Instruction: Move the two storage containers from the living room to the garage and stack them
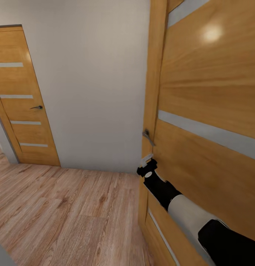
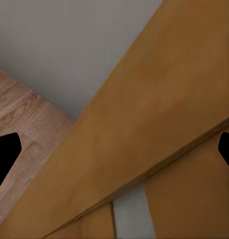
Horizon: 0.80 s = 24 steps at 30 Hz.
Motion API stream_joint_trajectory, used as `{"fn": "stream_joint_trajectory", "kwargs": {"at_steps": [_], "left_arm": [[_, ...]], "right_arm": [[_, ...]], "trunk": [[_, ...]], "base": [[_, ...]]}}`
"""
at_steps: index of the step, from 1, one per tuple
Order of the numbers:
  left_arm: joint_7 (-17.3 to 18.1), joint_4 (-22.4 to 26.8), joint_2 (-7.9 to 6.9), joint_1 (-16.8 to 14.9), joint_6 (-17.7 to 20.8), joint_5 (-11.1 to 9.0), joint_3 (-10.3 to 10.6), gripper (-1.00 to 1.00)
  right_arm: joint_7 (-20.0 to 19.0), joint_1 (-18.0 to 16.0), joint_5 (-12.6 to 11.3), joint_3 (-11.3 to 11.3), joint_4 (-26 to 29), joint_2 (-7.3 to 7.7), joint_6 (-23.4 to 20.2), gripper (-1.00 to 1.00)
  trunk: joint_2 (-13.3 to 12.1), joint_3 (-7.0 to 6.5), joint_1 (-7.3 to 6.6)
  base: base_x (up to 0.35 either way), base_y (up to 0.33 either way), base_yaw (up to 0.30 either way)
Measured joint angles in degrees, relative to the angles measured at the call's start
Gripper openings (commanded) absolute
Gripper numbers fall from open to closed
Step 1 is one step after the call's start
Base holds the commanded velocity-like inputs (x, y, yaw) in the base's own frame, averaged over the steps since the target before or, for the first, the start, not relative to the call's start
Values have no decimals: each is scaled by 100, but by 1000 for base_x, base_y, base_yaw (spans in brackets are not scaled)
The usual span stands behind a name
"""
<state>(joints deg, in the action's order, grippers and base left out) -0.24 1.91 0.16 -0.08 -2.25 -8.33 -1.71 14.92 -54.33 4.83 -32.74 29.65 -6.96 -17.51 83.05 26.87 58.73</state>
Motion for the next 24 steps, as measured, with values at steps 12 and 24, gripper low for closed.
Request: {"fn": "stream_joint_trajectory", "kwargs": {"at_steps": [12, 24], "left_arm": [[0, -2, 0, -1, -1, 0, 1, 100], [0, 0, 0, 0, 0, 0, 0, 100]], "right_arm": [[-28, -399, -37, 98, -615, 375, 605, 100], [5, -487, 1, 515, -637, 911, 621, 100]], "trunk": [[0, 0, 0], [0, 0, 0]], "base": [[0, 0, 0], [0, 0, 0]]}}
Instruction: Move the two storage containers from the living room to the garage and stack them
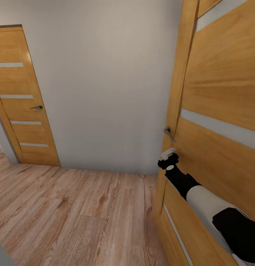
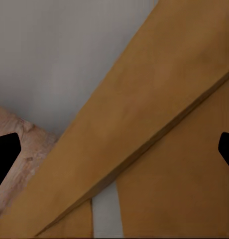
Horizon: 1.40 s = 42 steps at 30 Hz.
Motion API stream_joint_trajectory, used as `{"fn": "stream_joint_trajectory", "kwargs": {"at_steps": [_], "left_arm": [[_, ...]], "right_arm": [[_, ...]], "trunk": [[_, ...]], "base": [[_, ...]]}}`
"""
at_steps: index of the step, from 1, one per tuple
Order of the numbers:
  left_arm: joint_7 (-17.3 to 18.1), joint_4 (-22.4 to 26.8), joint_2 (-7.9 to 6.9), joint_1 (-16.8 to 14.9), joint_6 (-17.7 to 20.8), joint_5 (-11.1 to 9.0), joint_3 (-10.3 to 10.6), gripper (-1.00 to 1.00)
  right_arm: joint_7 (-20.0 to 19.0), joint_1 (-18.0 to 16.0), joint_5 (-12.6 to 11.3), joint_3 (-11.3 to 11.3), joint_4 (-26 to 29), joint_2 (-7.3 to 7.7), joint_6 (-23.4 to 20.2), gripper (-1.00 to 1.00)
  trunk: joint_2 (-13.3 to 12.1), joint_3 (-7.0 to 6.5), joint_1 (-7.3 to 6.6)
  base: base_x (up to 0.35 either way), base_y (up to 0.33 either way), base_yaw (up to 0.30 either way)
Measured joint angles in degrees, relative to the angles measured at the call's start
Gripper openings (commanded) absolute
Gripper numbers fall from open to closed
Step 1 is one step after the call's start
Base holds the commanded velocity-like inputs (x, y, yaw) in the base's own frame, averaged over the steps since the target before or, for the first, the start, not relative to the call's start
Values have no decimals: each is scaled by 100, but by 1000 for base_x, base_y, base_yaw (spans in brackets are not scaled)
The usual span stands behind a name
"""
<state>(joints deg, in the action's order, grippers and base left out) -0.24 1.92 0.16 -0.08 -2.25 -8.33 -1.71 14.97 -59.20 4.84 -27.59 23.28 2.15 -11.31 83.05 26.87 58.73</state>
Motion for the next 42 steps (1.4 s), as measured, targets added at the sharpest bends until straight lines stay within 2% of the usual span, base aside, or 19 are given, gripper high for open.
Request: {"fn": "stream_joint_trajectory", "kwargs": {"at_steps": [9, 11, 14, 21, 26, 30, 41, 42], "left_arm": [[0, -2, 0, -2, -1, 0, 2, 100], [0, -2, 0, -1, -1, 0, 1, 100], [0, 0, 0, 0, 0, 0, 0, 100], [0, -1, 0, 0, 0, 0, 0, 100], [0, -2, 0, -1, -1, 0, 1, 100], [0, -2, 0, -1, -1, 0, 2, 100], [0, -2, 0, 0, -1, 0, 1, 100], [0, -2, 0, 0, -1, 0, 1, 100]], "right_arm": [[-23, 0, -39, 15, 6, 406, 23, 100], [-27, 0, -51, 92, 2, 526, 64, 100], [-10, -1, -24, 378, -7, 699, 156, 100], [-20, 0, -37, 550, -8, 921, 211, 100], [-32, 0, -48, 546, -4, 995, 221, 100], [-61, 1, -85, 547, -5, 1169, 253, 100], [-38, -1, -44, 579, -38, 1161, 363, 100], [-36, -1, -44, 698, -89, 1134, 502, 100]], "trunk": [[0, 0, 0], [0, 0, 0], [0, 0, 0], [0, 0, 0], [0, 0, 0], [-1, 0, 0], [1, 0, 0], [1, 0, 0]], "base": [[0, 0, 0], [0, 0, 0], [0, 0, 0], [0, 0, 0], [0, 0, 0], [0, 0, 0], [0, 0, 0], [0, 0, 0]]}}
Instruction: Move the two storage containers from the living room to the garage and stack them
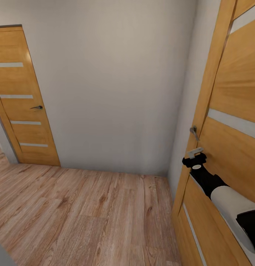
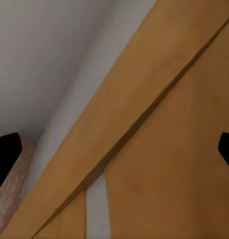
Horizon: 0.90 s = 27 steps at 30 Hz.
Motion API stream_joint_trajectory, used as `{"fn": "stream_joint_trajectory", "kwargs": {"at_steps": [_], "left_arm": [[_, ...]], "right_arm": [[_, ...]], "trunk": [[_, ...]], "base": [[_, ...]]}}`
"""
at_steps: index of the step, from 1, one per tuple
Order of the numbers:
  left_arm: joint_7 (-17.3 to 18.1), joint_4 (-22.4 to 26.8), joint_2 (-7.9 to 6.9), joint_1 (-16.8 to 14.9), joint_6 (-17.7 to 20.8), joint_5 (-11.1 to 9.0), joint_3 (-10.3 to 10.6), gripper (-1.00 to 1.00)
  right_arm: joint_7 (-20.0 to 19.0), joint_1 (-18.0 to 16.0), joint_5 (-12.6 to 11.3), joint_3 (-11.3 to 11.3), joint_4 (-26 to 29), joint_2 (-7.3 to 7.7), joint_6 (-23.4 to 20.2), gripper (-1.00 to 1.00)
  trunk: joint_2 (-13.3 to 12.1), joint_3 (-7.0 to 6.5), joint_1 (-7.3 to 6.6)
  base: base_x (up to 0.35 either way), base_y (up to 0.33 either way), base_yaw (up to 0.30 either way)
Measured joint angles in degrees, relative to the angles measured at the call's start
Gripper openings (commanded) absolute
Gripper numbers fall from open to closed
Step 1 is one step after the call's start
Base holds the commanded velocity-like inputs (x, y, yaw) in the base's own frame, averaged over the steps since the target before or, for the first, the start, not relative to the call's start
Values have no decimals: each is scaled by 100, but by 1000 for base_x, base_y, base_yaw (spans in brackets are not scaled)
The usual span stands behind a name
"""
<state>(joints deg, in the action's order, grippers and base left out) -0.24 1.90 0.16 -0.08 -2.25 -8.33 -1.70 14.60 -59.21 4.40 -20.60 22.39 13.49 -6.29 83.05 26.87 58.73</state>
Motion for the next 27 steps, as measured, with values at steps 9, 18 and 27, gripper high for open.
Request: {"fn": "stream_joint_trajectory", "kwargs": {"at_steps": [9, 18, 27], "left_arm": [[0, 1, 0, -1, 0, 0, 0, 100], [1, 3, 0, 0, 1, 0, -2, 100], [0, 3, 0, 2, 1, 0, -2, 100]], "right_arm": [[-38, 0, 37, 80, -372, -494, 10, 100], [-80, 26, 11, 85, -1906, -1104, 64, 100], [-443, 808, -27, 106, -2410, -1062, 19, 100]], "trunk": [[-1, 0, 1], [-1, 1, 1], [-1, 2, 1]], "base": [[0, 0, 0], [0, 0, 0], [0, 0, 0]]}}
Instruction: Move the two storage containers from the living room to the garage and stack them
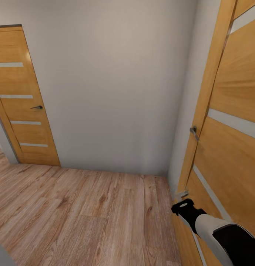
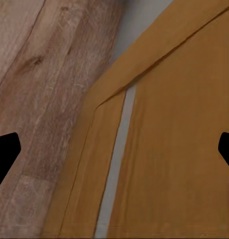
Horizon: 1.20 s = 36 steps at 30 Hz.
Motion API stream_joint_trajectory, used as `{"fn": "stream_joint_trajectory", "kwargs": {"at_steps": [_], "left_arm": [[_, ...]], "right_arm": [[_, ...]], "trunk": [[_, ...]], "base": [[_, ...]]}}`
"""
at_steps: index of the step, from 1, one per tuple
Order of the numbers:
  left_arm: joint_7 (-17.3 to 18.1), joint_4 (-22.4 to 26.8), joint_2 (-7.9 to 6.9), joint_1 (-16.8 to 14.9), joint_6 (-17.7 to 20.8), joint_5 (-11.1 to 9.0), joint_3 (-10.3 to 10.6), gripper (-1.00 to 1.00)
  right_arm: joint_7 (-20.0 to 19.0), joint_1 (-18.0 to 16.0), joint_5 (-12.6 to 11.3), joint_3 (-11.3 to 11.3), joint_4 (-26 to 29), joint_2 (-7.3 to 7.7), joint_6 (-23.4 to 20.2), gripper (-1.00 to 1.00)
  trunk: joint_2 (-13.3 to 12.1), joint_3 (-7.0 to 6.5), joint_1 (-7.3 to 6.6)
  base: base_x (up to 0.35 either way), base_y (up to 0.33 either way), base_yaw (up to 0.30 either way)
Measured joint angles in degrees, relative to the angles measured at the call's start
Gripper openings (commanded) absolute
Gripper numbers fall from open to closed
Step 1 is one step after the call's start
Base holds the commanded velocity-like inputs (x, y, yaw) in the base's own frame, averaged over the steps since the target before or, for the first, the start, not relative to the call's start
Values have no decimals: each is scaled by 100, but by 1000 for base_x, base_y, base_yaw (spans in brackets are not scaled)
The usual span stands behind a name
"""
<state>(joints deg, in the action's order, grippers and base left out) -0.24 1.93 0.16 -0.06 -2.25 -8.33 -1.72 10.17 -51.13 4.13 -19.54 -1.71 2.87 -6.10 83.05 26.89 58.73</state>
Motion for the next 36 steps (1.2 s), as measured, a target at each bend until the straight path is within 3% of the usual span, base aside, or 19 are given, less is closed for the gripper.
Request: {"fn": "stream_joint_trajectory", "kwargs": {"at_steps": [4, 7, 10, 13, 16, 19, 26, 36], "left_arm": [[0, 0, 0, -1, 0, 0, 0, 100], [0, 0, 0, -1, 0, 1, 0, 100], [0, 0, 0, 0, 0, 1, 0, 100], [0, 0, 0, 0, 0, 2, 0, 100], [0, 0, 0, 0, 0, 1, 0, 100], [0, 0, 0, -1, 0, 0, 0, 100], [0, -1, 4, -1, 0, 0, 0, 100], [0, -1, 7, -2, 0, 6, 1, 100]], "right_arm": [[-141, 865, 2, 0, -13, 4, 46, 100], [-264, 1695, 5, -3, -16, 6, 216, 100], [-332, 2209, 4, 3, -16, 6, 447, 100], [-405, 2977, 7, -13, -4, 1, 940, 100], [-430, 3498, -4, 3, -6, -1, 1371, 100], [-440, 3822, -75, 16, -5, -1, 1635, 100], [-442, 4075, -423, 38, -4, 3, 1816, 100], [-533, 4522, -455, 34, 3, 3, 2032, 100]], "trunk": [[0, 0, 0], [0, -1, 0], [0, 0, 0], [0, -1, 0], [0, 0, 0], [0, 0, 0], [0, -1, 0], [0, -1, 0]], "base": [[0, 0, 0], [0, 0, 0], [0, 0, 0], [0, 0, 0], [0, 0, 0], [0, 0, 0], [0, 0, 0], [0, 0, 0]]}}
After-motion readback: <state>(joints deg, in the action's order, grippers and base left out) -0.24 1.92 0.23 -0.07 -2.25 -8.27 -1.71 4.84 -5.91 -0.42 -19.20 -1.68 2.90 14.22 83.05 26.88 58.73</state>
